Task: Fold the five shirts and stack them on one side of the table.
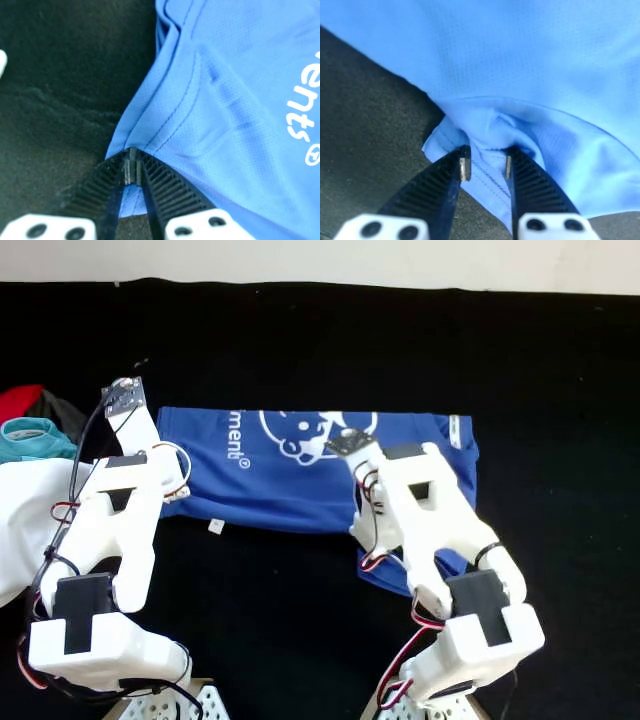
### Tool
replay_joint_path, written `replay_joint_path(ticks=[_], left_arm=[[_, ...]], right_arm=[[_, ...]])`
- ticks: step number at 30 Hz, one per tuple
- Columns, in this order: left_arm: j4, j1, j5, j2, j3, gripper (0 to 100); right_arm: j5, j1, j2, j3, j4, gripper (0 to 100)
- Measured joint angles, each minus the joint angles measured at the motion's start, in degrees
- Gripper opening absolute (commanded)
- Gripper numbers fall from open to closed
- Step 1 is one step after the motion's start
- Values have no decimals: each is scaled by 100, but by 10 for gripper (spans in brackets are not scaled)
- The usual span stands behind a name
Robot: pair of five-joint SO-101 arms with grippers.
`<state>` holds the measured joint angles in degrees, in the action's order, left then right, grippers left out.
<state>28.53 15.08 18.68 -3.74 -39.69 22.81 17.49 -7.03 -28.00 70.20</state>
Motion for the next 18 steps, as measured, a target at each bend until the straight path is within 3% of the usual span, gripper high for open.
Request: replay_joint_path(ticks=[8,11,18], left_arm=[[0,0,0,0,0,10],[0,0,0,0,0,10],[0,0,0,0,0,10]], right_arm=[[0,-18,-158,132,0,113],[9,-35,-158,132,0,3],[9,-149,-193,343,79,5]])
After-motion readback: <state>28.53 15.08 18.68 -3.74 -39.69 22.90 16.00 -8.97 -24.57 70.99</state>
